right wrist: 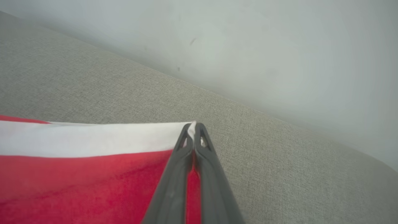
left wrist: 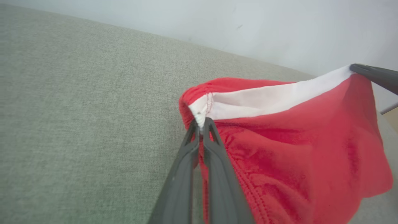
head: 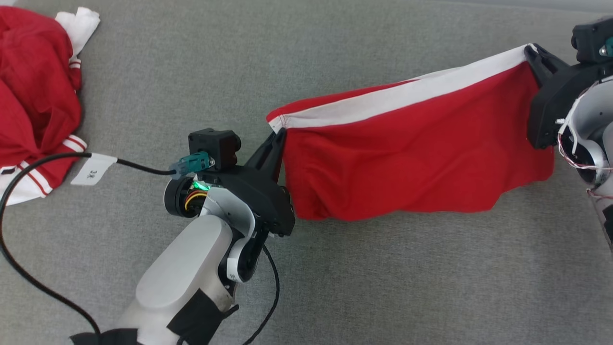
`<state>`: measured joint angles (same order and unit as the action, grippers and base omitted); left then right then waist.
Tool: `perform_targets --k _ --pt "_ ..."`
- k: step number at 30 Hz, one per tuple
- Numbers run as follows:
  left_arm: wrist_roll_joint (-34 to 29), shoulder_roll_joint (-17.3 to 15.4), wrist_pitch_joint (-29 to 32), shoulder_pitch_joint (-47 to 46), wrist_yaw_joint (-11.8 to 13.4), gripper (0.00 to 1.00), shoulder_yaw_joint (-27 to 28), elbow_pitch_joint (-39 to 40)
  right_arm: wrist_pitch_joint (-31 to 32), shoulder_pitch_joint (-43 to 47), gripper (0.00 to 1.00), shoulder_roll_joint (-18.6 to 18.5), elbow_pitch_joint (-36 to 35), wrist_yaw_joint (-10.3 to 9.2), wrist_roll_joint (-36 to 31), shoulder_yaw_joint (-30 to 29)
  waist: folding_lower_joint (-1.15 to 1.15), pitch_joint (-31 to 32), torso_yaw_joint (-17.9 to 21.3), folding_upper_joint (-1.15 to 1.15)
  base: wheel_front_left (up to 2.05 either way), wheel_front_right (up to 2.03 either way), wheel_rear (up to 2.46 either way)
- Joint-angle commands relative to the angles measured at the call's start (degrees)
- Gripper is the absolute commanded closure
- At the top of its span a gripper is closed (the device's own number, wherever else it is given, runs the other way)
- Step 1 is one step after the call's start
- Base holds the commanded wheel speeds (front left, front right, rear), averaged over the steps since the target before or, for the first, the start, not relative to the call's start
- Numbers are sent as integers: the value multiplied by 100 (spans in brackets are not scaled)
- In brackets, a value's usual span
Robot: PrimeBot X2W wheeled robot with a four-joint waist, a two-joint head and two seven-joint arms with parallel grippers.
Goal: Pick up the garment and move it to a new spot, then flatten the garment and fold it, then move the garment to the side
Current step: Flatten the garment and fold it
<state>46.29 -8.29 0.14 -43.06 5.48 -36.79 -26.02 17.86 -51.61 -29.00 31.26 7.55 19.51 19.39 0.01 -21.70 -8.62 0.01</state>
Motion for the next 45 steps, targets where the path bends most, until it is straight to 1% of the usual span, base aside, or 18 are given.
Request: perform_targets --k 1,3,4,5,6,7,11,14,16,19,23,27,31,35,40,42,45 --pt "-9 43 -45 -96 -22 100 25 -92 -76 -123 100 43 139 -13 -51 54 -1 -137 -105 -1 0 0 0" --pt "-7 97 -91 -184 -26 100 18 -246 -182 -270 100 82 366 -13 -73 127 -1 -176 -124 -1 0 0 0" --pt "-17 121 -122 -220 -30 51 22 -305 -236 -332 100 108 479 -13 -79 163 -1 -188 -131 -1 0 0 0" --pt "-9 145 -143 -236 -11 0 30 -386 -327 -392 85 144 551 -13 -79 206 -1 -200 -136 -1 0 0 0" --pt "-19 163 -187 -268 -4 0 37 -441 -421 -457 29 177 655 -13 -52 199 -1 -209 -139 -1 0 0 0" --pt "-36 178 -224 -298 -12 0 30 -492 -548 -516 0 193 714 -13 -57 201 -1 -215 -144 -1 0 0 0" --pt "-32 201 -389 -338 -107 0 25 -624 -827 -672 0 311 1035 -13 51 194 -1 -169 -149 -1 0 0 0" --pt "-77 93 -645 -236 -120 0 93 -600 -844 -721 0 349 1220 -13 168 159 -1 -37 -133 -1 0 0 0" --pt "-227 -41 -1000 -111 -119 0 110 -471 -583 -639 0 387 1367 -13 361 186 -1 86 -112 -1 0 0 0" --pt "-458 -279 -1329 188 -136 0 76 -220 8 -497 0 292 1488 -13 625 243 -1 276 -58 -1 0 0 0" --pt "-860 -613 -1516 754 23 0 153 391 646 -272 0 138 1567 -13 850 75 -1 443 -32 -1 0 0 0" --pt "-1232 -807 -1528 1467 251 0 495 1183 1027 34 0 112 1542 -13 958 -131 -1 521 -49 -1 0 0 0" --pt "-1417 -832 -1530 2180 357 0 850 1802 1363 258 0 193 1512 -13 1022 -329 -1 514 -102 -1 0 0 0" --pt "-1548 -748 -1531 2563 327 0 1014 2099 1546 360 0 287 1501 -13 918 -553 -1 451 -224 -1 0 0 0" --pt "-1762 -622 -1532 2691 215 0 1031 2219 1786 327 0 450 1594 -13 728 -840 -1 362 -390 -1 0 0 0" --pt "-1772 -587 -1532 2687 199 0 1025 2210 1889 330 0 499 1634 -13 671 -872 -1 352 -417 -1 0 0 0" --pt "-1844 -492 -1532 2655 128 0 1020 2186 2172 365 0 724 1652 -7 640 -991 -1 310 -506 -1 0 0 0"
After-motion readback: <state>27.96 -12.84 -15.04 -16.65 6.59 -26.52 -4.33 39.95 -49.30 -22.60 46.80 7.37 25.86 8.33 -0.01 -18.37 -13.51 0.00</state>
